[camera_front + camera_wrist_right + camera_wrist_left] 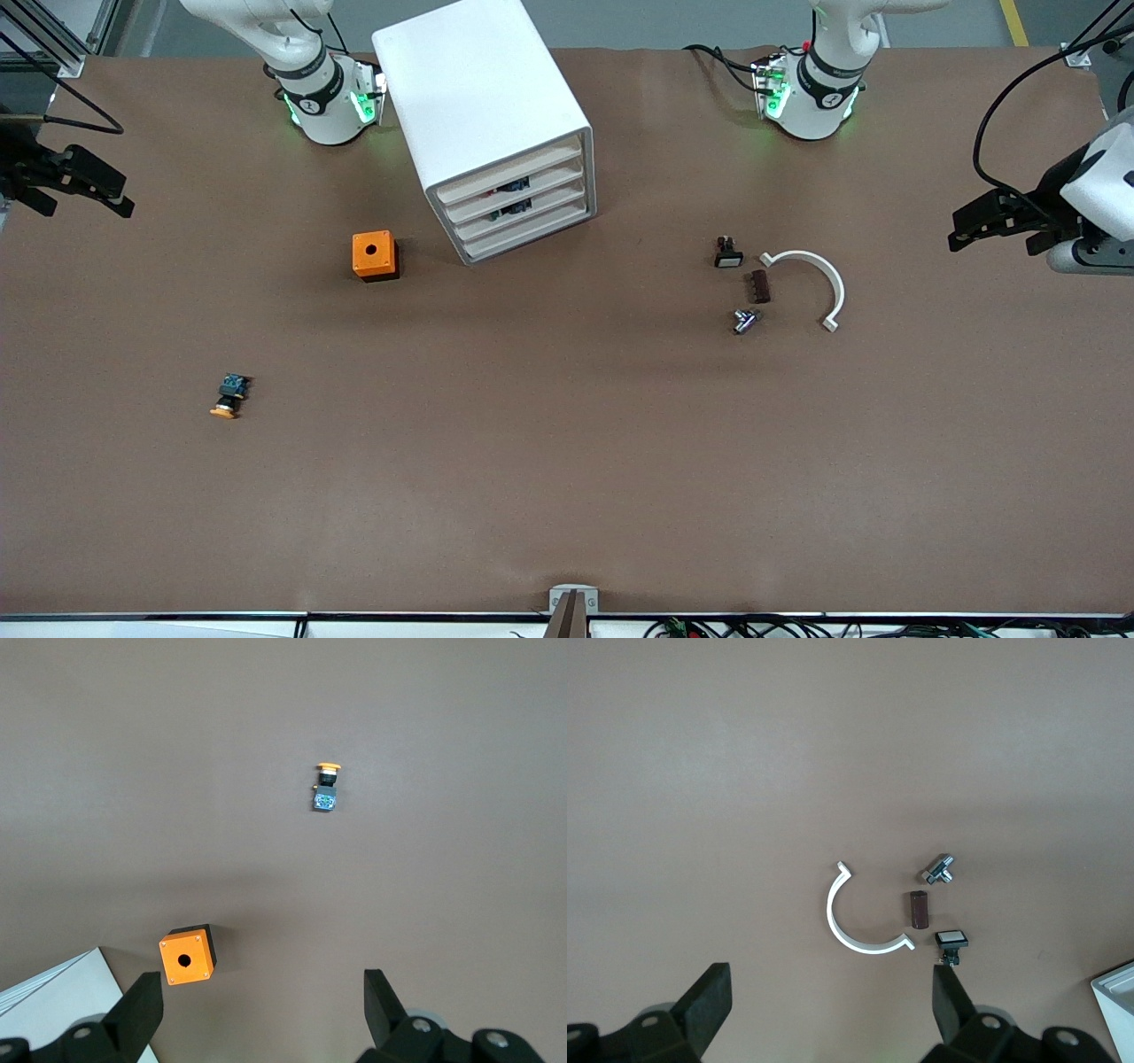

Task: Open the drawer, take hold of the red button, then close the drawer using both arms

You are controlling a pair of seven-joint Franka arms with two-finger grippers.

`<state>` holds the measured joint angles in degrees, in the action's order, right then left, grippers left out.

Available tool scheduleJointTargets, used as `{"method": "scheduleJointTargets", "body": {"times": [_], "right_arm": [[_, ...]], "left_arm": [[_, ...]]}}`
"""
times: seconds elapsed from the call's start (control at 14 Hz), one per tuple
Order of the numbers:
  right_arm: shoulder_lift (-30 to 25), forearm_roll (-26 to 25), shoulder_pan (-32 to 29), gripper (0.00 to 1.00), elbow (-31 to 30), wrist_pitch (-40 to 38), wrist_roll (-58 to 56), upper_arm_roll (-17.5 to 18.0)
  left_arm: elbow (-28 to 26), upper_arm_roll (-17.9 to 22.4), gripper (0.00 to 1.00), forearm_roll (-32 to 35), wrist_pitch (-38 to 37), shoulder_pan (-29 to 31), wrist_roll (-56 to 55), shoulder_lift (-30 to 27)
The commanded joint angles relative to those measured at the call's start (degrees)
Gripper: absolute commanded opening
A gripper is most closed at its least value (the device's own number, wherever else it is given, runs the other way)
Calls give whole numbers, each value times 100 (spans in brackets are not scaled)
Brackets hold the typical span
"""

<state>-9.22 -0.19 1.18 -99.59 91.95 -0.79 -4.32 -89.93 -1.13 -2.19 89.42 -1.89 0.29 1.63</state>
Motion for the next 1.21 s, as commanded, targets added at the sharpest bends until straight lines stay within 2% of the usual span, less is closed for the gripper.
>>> {"method": "scheduleJointTargets", "body": {"times": [0.0, 1.14], "right_arm": [[-71, -95, -31, 100, 1, -37, 53, 71], [-27, -51, 14, 100, 27, 16, 62, 89]], "left_arm": [[107, -36, 100, 114, -21, 22, -90, 48], [54, -36, 100, 114, -56, 40, -72, 171]]}}
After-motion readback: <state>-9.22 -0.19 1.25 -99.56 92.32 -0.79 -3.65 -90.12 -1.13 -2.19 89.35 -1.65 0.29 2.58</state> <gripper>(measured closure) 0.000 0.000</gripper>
